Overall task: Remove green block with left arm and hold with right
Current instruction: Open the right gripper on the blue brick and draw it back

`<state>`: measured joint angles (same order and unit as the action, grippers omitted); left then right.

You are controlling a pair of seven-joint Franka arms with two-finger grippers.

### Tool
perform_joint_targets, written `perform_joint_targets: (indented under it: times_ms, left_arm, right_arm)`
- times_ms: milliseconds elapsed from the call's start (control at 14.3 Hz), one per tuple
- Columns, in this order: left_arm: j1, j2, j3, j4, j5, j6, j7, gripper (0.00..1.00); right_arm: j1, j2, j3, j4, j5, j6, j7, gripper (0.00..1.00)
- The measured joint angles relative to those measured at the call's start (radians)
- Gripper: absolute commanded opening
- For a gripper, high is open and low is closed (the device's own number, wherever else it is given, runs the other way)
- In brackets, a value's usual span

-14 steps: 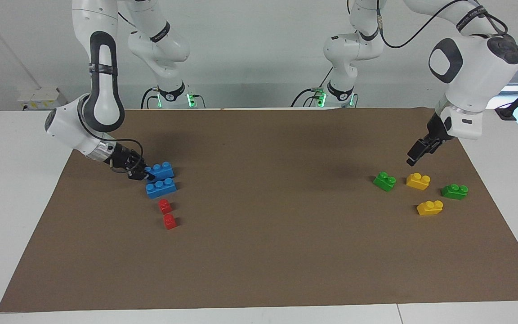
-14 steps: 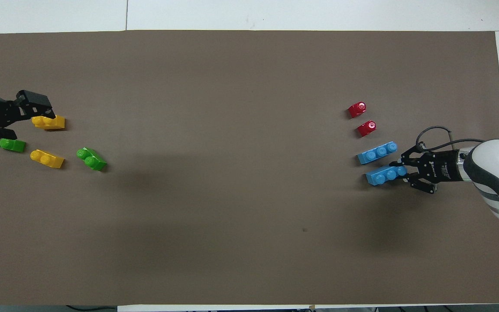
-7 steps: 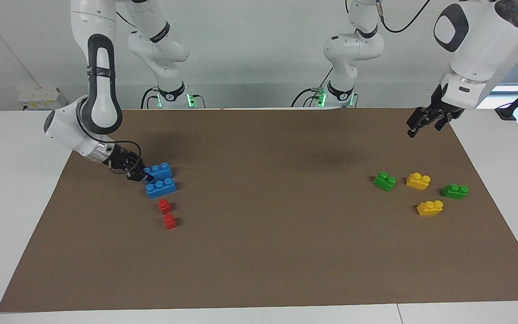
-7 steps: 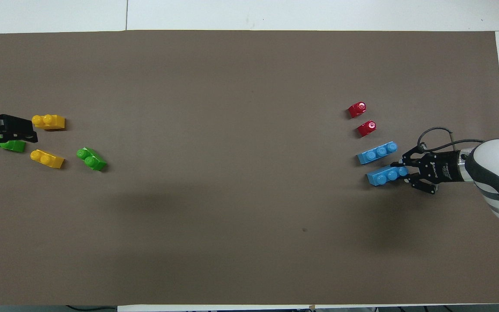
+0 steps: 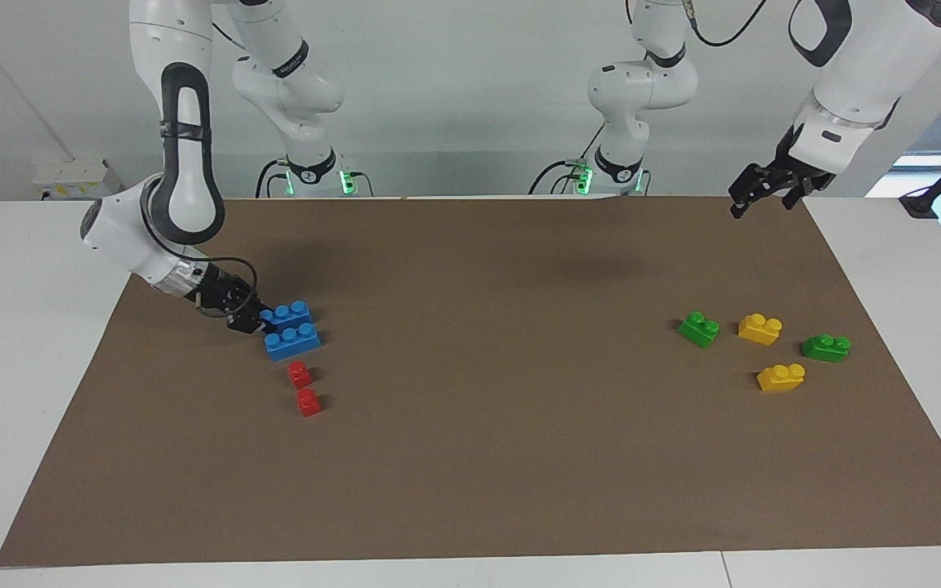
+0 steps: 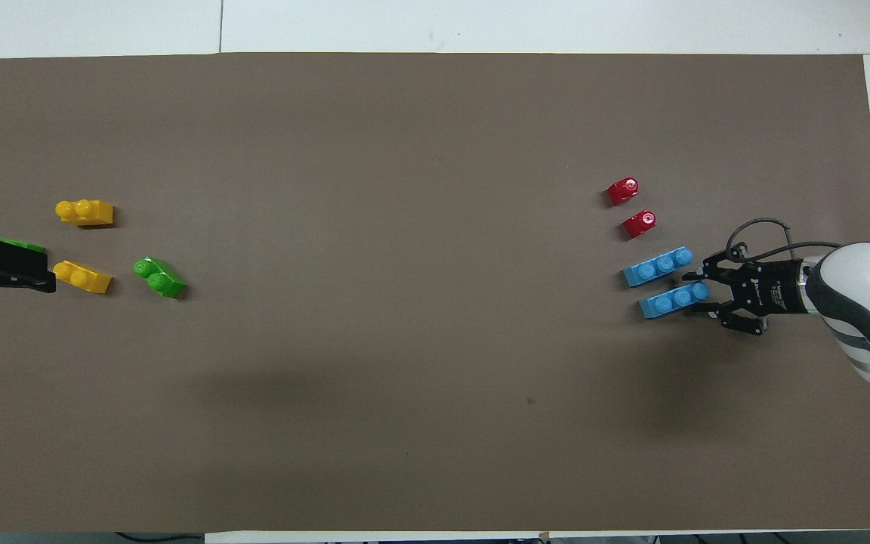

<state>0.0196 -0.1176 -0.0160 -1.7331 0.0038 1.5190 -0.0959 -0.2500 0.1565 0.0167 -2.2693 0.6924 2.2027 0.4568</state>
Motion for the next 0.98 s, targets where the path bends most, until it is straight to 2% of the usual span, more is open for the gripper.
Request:
perform_joint_targets:
  times_ms: [558,976]
  left_arm:
    - [0.0,0.017,-0.003,0.088,-0.004,-0.02,0.001,1.0]
    - [-0.001,0.052,-0.003,0.095,-0.004,-0.006,0.001,1.0]
  right_arm:
    - [0.0,0.002,0.0,-0.002,0.003,0.003,0.0,1.0]
    - [0.0,0.002,0.0,-0.002,0.008,0.003,0.007,1.0]
